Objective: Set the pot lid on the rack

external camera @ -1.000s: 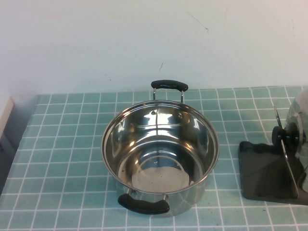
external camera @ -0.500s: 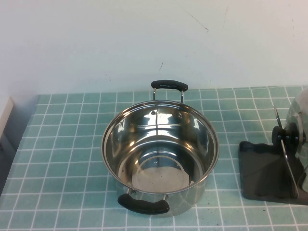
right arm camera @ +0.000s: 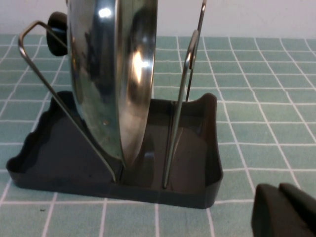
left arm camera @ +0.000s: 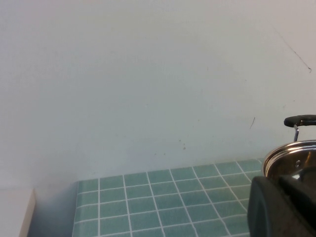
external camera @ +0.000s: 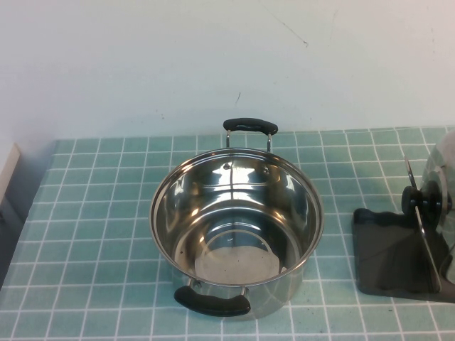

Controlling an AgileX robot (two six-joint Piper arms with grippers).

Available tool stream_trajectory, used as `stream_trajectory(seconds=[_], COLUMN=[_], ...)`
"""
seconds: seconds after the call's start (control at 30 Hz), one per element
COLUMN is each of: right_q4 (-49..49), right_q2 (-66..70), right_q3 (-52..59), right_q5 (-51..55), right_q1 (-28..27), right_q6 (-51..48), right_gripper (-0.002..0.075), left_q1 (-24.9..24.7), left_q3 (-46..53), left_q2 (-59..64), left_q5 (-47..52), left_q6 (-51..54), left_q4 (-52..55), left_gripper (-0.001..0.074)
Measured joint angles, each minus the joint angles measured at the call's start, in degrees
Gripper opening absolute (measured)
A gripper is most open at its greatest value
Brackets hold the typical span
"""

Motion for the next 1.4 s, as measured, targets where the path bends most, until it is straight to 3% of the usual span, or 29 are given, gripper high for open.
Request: stream_trajectory(seconds=[0.87, 1.1, 1.2, 1.4], right_q4=[-0.7, -0.7, -0.7, -0.8], right_q2=[0.0, 0.0, 0.0, 0.0], right_q3=[0.0, 0.0, 0.0, 0.0], right_q5=[0.0, 0.0, 0.0, 0.0], right_q1=[0.0, 0.0, 0.0, 0.0], right_q6=[-0.3, -0.3, -0.3, -0.3], right_gripper=[-0.0001, -0.0001, -0.0001, -0.0001], left_q1=[0.0, 0.0, 0.0, 0.2], left_q3=[0.0, 0.7, 0.7, 0.8], left_q2=[0.0, -0.2, -1.2, -5.8], left_q5=[0.0, 5.9, 10.3, 18.8], left_q6=[0.0, 2.0, 11.9, 52.1], left_q4=[0.0, -0.9, -15.0, -50.0], left_gripper=[-0.0002, -0.0002, -0.0002, -0.0002])
